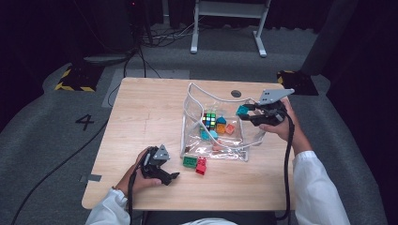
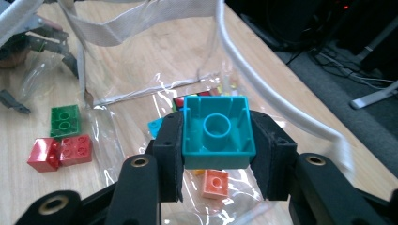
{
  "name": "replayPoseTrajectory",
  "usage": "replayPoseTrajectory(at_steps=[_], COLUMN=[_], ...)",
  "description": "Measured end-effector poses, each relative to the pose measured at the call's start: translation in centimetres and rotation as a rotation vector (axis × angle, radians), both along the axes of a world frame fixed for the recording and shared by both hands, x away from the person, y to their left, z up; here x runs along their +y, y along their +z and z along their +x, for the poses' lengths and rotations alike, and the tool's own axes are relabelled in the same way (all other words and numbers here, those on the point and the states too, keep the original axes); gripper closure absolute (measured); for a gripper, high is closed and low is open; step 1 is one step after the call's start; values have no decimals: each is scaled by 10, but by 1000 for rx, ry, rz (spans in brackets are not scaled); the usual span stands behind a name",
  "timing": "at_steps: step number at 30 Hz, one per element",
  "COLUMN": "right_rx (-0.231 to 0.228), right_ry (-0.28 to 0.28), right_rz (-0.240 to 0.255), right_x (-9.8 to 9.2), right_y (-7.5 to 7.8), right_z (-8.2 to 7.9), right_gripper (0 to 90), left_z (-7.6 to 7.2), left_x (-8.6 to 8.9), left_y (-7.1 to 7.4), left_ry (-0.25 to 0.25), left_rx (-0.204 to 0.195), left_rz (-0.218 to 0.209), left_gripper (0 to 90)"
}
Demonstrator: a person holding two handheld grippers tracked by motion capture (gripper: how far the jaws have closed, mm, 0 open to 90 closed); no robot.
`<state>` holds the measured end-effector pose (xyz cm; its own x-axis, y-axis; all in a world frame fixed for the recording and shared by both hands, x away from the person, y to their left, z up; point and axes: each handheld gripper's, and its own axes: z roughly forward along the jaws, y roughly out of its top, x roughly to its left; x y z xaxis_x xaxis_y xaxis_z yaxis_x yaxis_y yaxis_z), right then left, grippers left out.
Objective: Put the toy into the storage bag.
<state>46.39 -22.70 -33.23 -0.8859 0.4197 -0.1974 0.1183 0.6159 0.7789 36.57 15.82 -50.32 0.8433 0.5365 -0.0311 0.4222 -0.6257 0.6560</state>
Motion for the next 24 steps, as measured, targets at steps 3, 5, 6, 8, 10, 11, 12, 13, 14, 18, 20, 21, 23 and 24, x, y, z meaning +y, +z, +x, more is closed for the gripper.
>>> replayPoseTrajectory(at_steps=[3,5,6,8,10,11,12,13,14,18,20,21,23,24], right_rx=[9,16,19,30,40,37,52,55,50,67,93,88,106,111], right_ry=[11,14,15,22,14,21,10,4,5,7,-2,2,-12,-16], right_rz=[-37,-73,-89,-121,-153,-165,-179,-193,-220,-301,-338,-346,-369,-381], right_x=[9,16,19,25,31,32,34,34,35,36,34,33,27,24], right_y=[-3,-5,-5,-7,-7,-7,-7,-7,-7,-12,-13,-14,-15,-15], right_z=[3,5,6,9,11,13,14,14,16,19,19,19,21,21], right_gripper=[594,594,594,594,594,594,594,594,594,594,594,594,594,594], left_z=[0,0,0,0,0,0,0,0,0,0,0,0,0,0], left_x=[0,0,0,0,0,0,0,0,0,0,0,0,0,0], left_y=[0,0,0,0,0,0,0,0,0,0,0,0,0,0], left_ry=[0,0,0,0,0,0,0,1,0,0,0,0,0,0], left_rx=[0,0,0,0,0,0,0,-1,-1,0,0,0,0,0], left_rz=[0,0,0,0,0,0,0,-1,-1,0,0,0,0,0], left_gripper=[40,40,40,40,40,40,40,40,41,41,41,41,41,41])
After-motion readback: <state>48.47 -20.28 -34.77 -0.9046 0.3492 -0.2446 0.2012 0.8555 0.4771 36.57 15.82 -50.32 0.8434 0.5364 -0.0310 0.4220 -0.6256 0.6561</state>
